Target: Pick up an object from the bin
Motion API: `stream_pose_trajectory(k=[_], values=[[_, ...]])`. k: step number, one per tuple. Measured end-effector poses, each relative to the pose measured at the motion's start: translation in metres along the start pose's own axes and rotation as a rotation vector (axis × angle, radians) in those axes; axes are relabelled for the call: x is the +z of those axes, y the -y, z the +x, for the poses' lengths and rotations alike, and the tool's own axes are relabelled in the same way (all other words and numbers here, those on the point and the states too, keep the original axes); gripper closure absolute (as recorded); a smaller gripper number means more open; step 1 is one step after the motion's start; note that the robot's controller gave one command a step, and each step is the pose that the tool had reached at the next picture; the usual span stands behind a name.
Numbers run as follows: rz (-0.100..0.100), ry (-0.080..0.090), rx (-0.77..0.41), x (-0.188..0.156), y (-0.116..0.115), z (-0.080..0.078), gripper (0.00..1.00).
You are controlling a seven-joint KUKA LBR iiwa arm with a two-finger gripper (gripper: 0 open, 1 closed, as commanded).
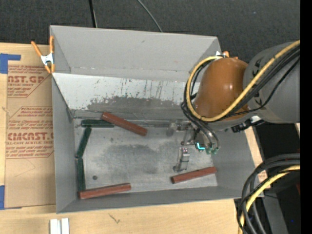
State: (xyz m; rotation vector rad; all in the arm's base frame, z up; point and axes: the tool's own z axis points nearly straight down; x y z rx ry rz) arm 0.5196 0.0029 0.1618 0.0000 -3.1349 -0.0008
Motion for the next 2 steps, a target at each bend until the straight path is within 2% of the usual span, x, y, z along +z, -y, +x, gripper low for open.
stream_pose_trajectory(k=[1,2], values=[[0.000,0.007,0.000,-0.004,0.000,-0.002,0.00],[0.000,0.018,-0.152,0.025,0.016,0.012,0.00]])
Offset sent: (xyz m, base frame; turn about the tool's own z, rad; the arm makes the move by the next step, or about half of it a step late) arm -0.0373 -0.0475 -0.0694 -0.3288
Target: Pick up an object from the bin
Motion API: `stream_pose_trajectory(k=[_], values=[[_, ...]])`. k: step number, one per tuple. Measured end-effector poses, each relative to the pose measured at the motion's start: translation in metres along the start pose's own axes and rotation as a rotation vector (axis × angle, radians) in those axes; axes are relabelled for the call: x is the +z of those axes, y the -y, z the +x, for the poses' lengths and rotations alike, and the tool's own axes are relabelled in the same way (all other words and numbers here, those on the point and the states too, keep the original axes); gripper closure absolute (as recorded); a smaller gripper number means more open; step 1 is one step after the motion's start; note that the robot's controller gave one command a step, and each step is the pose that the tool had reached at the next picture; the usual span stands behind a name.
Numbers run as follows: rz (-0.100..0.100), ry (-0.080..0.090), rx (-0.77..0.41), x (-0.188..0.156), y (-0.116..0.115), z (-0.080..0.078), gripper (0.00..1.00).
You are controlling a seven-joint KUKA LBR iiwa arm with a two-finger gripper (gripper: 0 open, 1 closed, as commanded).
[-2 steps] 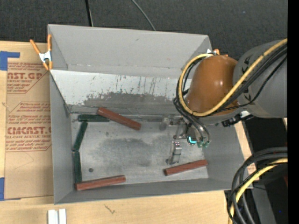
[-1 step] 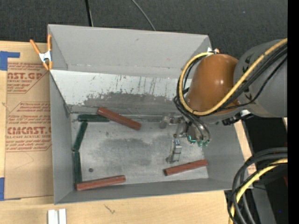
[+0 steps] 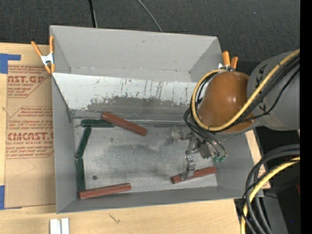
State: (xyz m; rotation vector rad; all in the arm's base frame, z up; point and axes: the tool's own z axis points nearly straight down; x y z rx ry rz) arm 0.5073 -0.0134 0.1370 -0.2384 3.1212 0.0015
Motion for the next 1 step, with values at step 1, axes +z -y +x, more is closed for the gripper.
stream_pose_trajectory(k=[1], values=[[-0.002,-0.017,-0.132,0.0334,0.0192,0.0211,0.00]])
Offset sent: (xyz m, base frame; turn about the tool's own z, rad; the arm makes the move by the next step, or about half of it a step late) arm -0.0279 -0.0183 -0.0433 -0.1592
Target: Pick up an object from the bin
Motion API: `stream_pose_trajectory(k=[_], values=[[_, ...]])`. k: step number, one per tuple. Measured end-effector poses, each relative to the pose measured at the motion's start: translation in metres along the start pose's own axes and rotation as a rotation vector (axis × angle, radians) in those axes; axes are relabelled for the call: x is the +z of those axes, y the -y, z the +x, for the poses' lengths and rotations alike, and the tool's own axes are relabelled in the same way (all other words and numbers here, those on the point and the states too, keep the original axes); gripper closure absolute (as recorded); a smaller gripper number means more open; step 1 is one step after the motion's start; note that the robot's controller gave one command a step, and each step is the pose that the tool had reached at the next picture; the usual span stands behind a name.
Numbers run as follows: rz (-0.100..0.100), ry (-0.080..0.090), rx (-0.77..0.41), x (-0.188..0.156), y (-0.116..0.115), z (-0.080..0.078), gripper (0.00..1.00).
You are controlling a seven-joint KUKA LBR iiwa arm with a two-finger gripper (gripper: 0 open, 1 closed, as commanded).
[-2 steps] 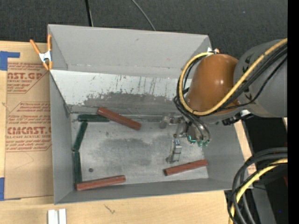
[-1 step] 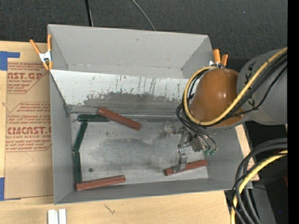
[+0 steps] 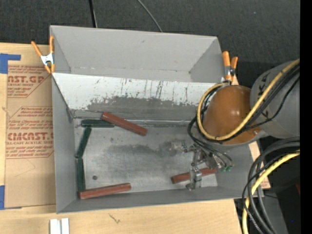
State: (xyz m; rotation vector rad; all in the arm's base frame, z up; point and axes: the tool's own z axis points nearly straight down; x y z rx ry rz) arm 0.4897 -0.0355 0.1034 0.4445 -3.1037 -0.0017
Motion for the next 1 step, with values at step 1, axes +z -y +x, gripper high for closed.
stream_pose_trajectory(k=[1], values=[[0.002,0.008,-0.001,-0.0030,-0.0022,0.0031,0.00]])
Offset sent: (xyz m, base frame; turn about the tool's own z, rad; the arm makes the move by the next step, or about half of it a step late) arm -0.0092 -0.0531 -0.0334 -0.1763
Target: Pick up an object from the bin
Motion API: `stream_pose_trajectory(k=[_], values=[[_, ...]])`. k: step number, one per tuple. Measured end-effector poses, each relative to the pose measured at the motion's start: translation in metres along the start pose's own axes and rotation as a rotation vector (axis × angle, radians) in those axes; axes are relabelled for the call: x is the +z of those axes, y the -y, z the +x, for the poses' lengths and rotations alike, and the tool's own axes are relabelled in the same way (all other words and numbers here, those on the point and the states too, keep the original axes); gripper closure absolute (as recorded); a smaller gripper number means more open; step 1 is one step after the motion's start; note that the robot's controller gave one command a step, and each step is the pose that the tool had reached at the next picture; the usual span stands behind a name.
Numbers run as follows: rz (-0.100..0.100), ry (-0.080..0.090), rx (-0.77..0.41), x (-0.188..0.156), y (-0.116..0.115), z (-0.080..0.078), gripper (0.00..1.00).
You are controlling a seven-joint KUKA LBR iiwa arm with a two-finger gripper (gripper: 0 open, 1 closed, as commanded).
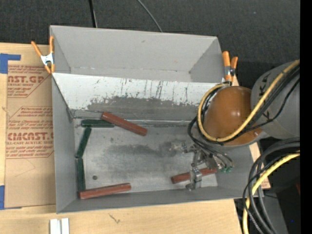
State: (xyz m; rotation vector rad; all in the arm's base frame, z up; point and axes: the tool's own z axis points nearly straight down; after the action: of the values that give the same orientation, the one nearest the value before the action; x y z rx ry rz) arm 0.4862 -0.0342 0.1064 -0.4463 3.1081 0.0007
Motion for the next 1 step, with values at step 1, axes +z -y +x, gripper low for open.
stream_pose_trajectory(k=[1], values=[[0.000,0.000,-0.174,0.0366,0.0502,0.0202,1.00]])
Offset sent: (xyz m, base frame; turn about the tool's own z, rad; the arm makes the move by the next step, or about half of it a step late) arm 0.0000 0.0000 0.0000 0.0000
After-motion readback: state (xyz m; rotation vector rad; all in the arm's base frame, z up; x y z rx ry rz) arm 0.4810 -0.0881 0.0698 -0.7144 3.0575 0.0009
